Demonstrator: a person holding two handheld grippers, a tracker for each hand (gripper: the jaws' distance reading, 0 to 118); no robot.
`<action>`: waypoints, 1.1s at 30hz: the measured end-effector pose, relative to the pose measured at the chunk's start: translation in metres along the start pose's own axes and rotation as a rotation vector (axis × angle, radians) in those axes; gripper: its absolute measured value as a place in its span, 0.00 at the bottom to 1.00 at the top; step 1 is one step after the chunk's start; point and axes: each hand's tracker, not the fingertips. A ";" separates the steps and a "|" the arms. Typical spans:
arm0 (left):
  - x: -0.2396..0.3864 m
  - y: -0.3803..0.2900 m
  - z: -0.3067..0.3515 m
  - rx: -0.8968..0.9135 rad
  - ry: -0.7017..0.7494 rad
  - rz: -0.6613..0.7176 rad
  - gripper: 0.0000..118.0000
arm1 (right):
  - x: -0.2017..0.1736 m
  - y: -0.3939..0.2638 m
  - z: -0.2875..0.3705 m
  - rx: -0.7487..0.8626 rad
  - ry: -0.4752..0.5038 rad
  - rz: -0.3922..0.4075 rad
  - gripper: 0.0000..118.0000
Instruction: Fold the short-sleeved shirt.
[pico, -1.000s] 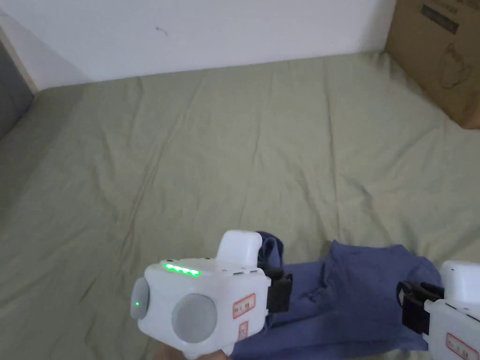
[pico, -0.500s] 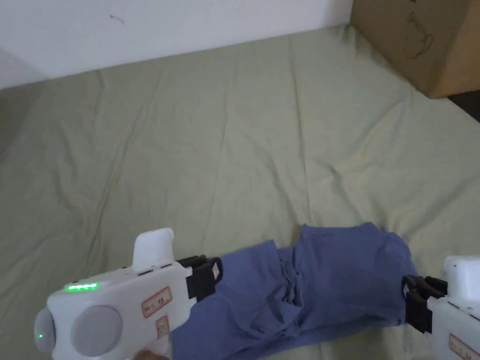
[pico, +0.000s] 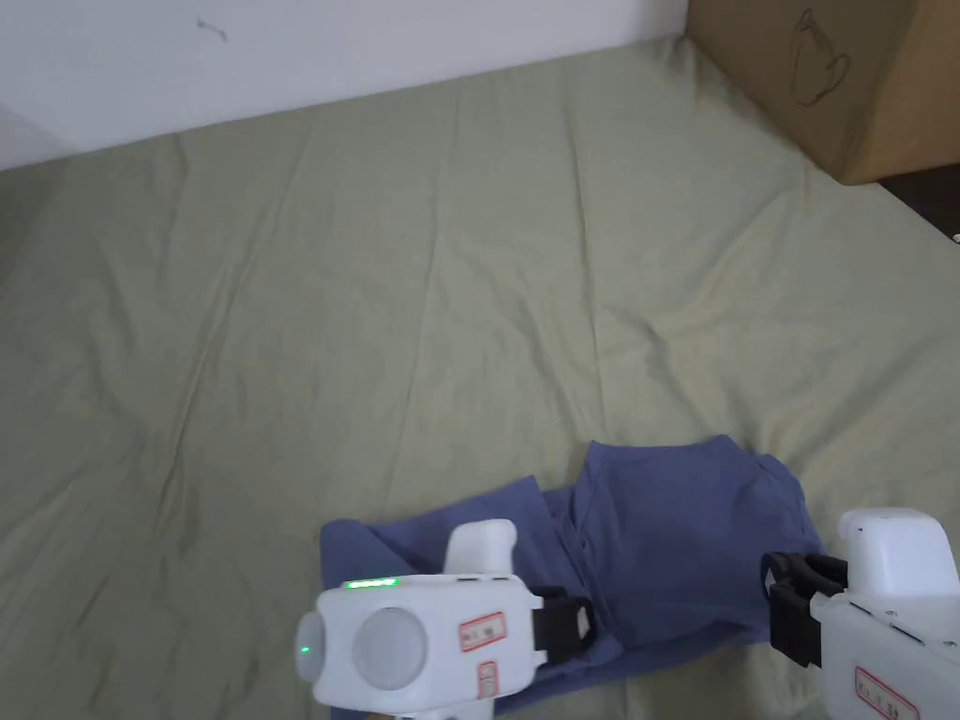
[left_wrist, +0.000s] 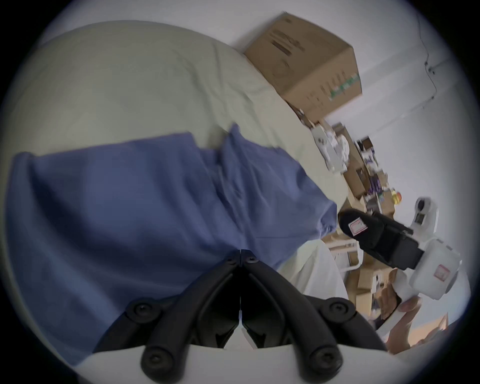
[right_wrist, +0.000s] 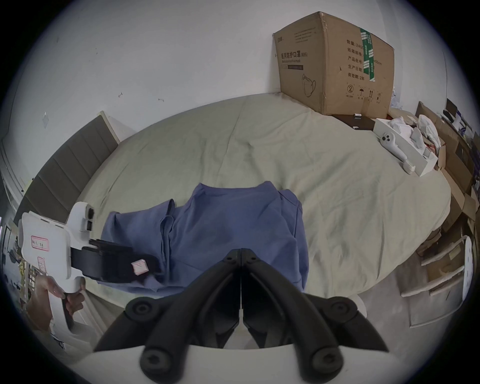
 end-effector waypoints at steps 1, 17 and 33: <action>0.005 0.000 -0.008 -0.015 -0.001 -0.001 0.00 | 0.002 -0.001 0.002 -0.003 -0.005 -0.007 0.00; -0.073 -0.012 0.138 0.252 -0.013 0.166 0.00 | -0.015 0.011 0.010 0.016 -0.014 0.025 0.00; -0.201 -0.056 0.114 0.309 -0.329 0.567 1.00 | -0.071 0.021 -0.005 -0.038 0.049 0.133 0.00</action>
